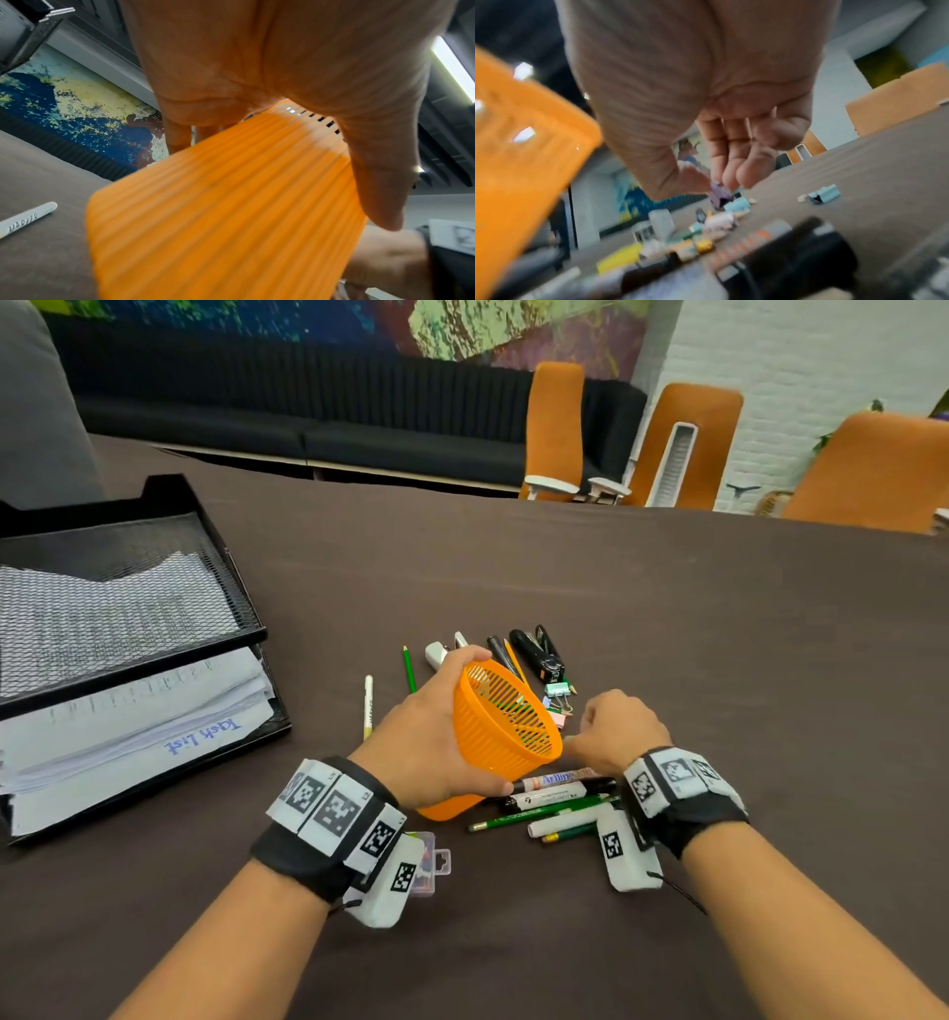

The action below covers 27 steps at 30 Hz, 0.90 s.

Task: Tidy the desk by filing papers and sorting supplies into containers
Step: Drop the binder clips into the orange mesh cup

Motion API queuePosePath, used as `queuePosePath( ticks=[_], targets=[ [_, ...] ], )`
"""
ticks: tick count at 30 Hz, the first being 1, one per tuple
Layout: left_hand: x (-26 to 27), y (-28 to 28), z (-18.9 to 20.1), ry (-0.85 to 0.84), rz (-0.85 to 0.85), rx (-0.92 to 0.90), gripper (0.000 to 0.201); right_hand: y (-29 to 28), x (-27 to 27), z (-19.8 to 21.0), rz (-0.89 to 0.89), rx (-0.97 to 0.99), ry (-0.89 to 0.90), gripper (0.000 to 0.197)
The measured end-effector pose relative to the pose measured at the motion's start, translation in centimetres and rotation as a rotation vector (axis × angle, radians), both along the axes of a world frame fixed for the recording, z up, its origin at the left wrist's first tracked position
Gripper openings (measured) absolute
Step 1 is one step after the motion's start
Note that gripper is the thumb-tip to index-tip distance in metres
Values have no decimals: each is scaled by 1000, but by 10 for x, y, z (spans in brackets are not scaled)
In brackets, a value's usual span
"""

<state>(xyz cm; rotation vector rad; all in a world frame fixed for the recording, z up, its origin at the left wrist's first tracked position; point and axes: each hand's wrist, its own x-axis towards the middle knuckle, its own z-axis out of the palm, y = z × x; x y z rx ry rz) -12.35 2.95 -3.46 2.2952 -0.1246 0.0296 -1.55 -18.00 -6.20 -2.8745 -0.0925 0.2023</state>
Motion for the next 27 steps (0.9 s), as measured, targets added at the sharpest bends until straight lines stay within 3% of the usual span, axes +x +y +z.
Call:
queuePosePath(
  ticks=[3,6,10,13,16,19,23,27],
  targets=[
    [1,-1,-1,2,-3,9,111,-16,-21,12,-53,363,-166,17],
    [2,-7,-5,1,-15,12,112,-13,-42,31,41,680,-228,12],
    [0,-16,-10,-47,-33,-59,111,1,-54,59,253,840,-323,10],
    [1,-17,-10,-94,-14,-158,109,-9,-40,71,182,897,-491,14],
    [1,-14,-8,-123,-3,-187,108,-35,-1,56,-2,778,-489,21],
    [2,-12,-7,-122,-4,-167,110,-56,35,24,-101,464,-248,10],
    [3,-11,-7,-112,-6,-146,110,-58,46,-4,-76,105,13,9],
    [4,-7,-10,-99,-1,-142,110,-49,46,-10,-26,-65,62,3]
  ],
)
